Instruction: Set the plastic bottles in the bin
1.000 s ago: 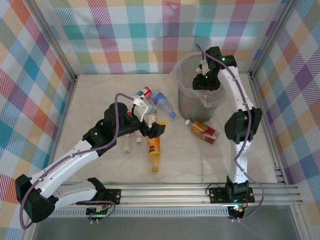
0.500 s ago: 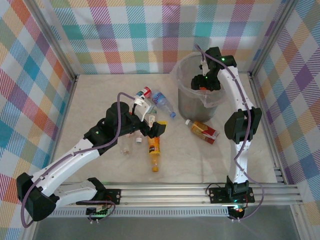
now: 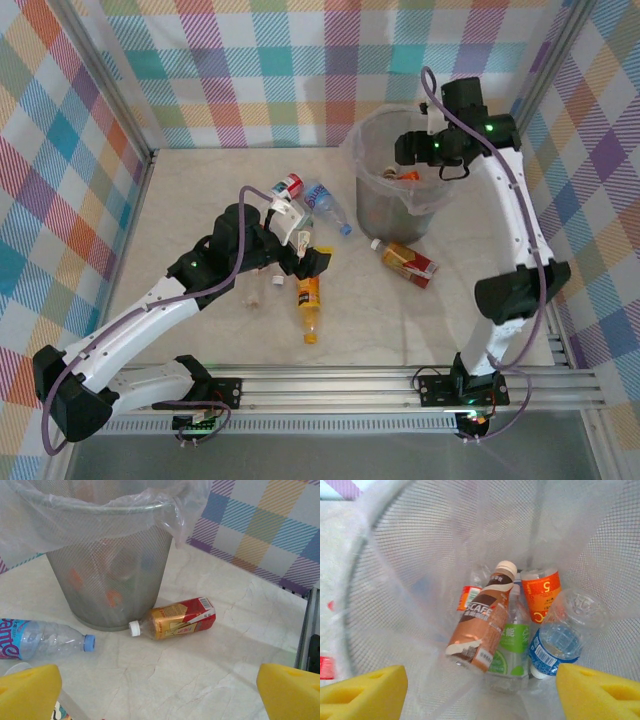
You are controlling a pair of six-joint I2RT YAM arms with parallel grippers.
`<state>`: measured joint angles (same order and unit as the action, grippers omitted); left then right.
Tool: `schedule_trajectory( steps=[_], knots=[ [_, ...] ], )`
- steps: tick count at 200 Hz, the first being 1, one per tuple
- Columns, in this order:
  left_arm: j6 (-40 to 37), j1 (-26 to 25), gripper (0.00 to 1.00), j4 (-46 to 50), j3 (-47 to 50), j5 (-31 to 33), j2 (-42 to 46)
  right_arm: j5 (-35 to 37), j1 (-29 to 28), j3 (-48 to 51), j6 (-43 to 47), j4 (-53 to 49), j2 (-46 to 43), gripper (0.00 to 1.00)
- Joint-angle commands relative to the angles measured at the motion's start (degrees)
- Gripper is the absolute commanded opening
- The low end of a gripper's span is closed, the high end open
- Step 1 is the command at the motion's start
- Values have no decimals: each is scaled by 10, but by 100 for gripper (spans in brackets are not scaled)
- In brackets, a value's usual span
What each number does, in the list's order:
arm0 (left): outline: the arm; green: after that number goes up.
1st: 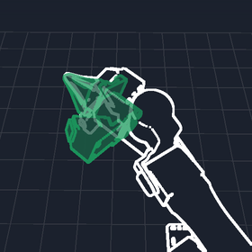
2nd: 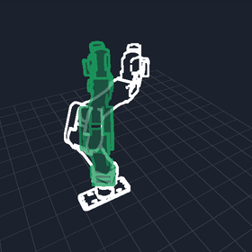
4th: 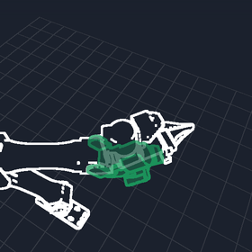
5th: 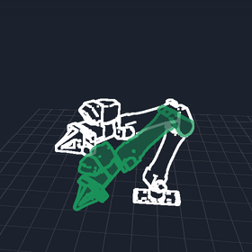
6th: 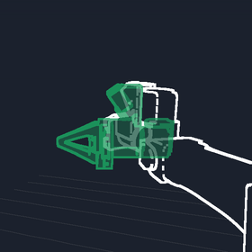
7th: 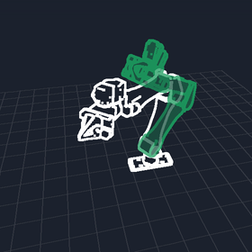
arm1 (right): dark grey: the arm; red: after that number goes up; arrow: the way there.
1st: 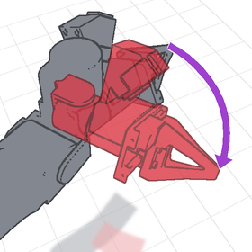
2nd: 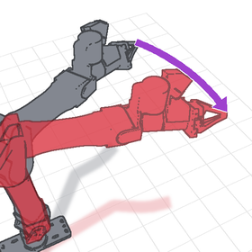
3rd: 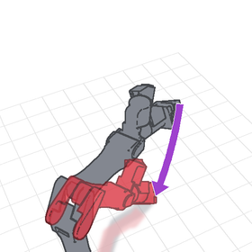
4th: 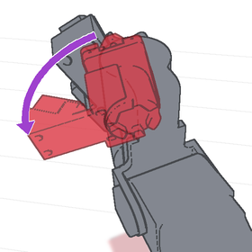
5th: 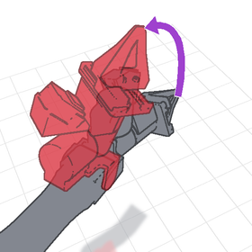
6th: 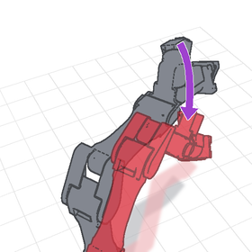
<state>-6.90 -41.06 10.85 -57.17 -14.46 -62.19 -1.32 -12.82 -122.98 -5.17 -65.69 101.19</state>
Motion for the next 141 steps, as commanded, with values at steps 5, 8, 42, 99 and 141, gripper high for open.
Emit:
schedule_trajectory(
  steps=[5,8,42,99,141],
  knots=[
    [-14,4,100,16,-25,-11,7,-29,-9,80,-7,54,-82,77],
    [-14,4,100,17,-26,-13,7,-30,-10,91,-7,58,-94,77],
    [-33,-1,100,88,-63,-36,-2,-49,-30,217,-16,91,-211,77],
    [90,-2,100,257,-125,55,-47,-117,-79,413,-53,134,-354,80],
    [213,-2,100,335,-113,86,-83,-228,-88,530,-95,205,-419,83]
  ],
)
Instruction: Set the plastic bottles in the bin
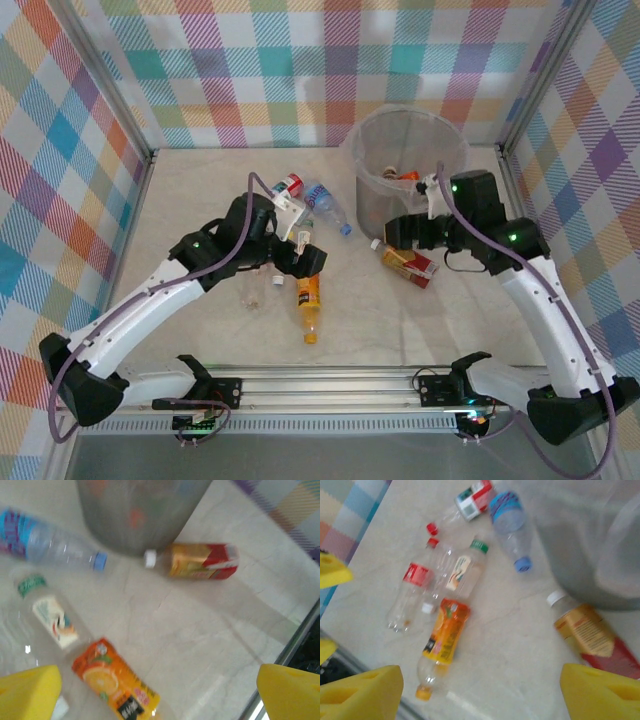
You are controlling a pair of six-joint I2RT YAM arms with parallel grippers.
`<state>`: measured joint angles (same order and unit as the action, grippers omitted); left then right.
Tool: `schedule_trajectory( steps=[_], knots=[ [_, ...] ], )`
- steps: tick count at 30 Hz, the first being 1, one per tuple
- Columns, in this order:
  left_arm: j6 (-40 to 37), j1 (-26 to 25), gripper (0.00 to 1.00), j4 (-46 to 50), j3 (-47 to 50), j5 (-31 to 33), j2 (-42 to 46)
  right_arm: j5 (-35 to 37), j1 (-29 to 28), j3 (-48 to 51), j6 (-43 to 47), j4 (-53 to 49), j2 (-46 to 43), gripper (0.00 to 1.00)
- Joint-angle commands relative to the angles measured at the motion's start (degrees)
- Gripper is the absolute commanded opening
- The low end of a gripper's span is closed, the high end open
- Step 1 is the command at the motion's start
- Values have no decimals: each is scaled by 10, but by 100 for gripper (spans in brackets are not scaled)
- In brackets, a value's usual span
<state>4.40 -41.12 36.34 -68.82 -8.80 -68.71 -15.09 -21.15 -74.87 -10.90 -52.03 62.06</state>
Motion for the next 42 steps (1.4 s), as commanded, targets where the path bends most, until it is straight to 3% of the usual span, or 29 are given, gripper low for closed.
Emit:
schedule_trajectory(
  steps=[1,7,13,24,42],
  knots=[
    [103,-1,100,80,4,28,-18,-94,-5,51,-39,70,-28,84],
    [235,-2,100,52,65,8,-51,-146,-17,111,-61,109,-47,90],
    [297,-3,95,-1,114,-1,-82,-169,-38,156,-92,159,-48,95],
    [330,-5,87,-51,144,-25,-152,-155,-64,185,-110,188,-37,95],
    [322,-12,76,-85,157,-38,-224,-121,-67,197,-127,192,-27,95]
  ],
)
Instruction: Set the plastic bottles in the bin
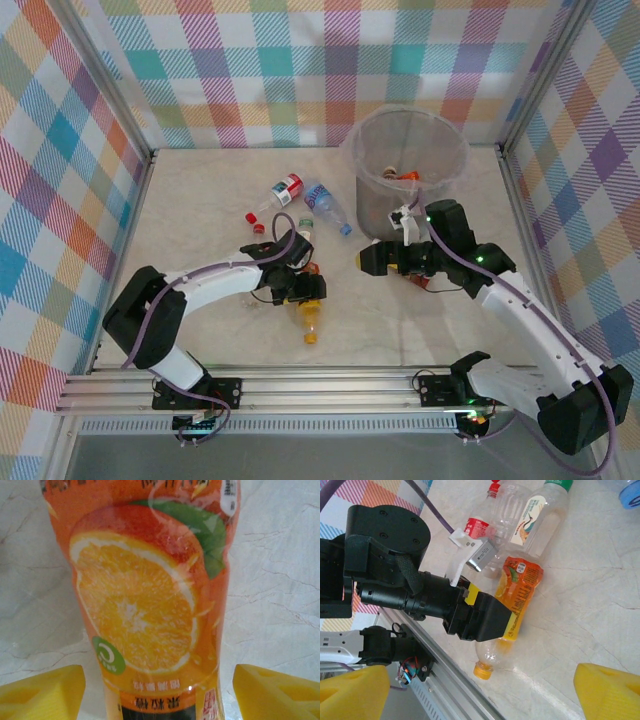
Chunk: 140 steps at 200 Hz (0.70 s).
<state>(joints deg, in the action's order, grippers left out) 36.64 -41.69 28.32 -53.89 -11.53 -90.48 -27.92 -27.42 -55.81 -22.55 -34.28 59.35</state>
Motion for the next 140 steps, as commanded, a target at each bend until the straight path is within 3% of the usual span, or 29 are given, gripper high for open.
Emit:
schedule_trajectory(
  steps=[1,20,54,75,140],
  knots=[
    [0,-7,76,-4,9,-10,-8,8,-5,7,-12,16,-2,95],
    [-1,-6,72,-6,12,-10,-9,16,-4,9,-14,17,-3,95],
    [-4,-6,57,-9,13,-11,8,39,-4,16,-39,20,0,94],
    [-11,-7,56,-16,10,-21,28,42,-4,30,-71,40,1,93],
    [-50,-6,55,-136,37,-166,113,14,-4,64,-167,117,5,90]
  ],
)
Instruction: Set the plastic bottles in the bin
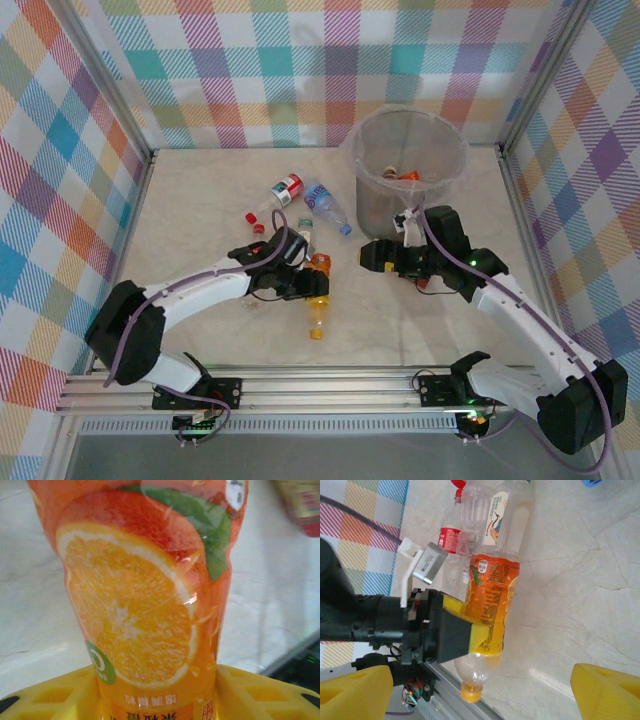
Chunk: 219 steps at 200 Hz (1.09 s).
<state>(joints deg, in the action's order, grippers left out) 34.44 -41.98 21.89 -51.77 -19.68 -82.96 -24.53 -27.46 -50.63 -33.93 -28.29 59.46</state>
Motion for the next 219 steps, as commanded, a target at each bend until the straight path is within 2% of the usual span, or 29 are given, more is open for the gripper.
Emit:
schedule_trajectory(
  steps=[1,64,152,179,219],
  knots=[
    [-28,-3,55,-76,17,-86,39,-21,-4,13,-55,61,4,90],
    [-34,-3,57,-147,32,-170,90,-64,-7,40,-123,155,31,89],
    [3,-13,59,-185,25,-192,102,-57,-51,44,-146,215,78,88],
    [6,-14,59,-186,24,-190,110,-55,-59,43,-148,224,86,82],
    [8,-15,62,-182,17,-189,119,-46,-62,45,-153,223,87,69]
  ],
)
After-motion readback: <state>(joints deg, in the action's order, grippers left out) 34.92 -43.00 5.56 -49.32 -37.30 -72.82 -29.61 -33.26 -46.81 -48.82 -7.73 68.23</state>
